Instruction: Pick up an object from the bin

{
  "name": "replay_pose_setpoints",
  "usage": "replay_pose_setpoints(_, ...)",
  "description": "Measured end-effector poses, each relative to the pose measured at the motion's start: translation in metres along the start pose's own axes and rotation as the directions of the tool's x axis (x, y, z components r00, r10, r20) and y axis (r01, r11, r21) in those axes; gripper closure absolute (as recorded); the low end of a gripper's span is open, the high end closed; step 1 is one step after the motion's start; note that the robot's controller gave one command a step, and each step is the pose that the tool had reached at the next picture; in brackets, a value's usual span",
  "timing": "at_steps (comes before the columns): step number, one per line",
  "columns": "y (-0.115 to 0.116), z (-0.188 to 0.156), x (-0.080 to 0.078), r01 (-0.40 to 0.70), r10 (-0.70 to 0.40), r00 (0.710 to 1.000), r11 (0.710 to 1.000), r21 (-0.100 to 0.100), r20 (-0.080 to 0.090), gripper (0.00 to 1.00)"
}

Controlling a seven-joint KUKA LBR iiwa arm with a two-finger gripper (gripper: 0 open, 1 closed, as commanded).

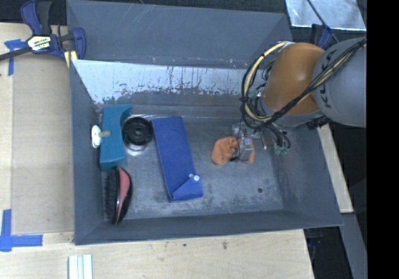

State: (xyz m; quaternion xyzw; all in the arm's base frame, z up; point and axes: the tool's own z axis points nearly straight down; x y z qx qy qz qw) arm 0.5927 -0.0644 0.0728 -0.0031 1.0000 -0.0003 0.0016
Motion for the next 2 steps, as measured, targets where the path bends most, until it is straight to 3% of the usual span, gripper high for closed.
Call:
replay_pose_setpoints(1, 0.000, 0.000, 0.000, 0.000, 0.000, 1.000, 1.000, 0.000, 0.000, 1.00)
replay_pose_setpoints(2, -0.027, -0.180, -0.005, -0.026, 0.026, 1.000, 1.000, 0.001, 0.009, 1.00)
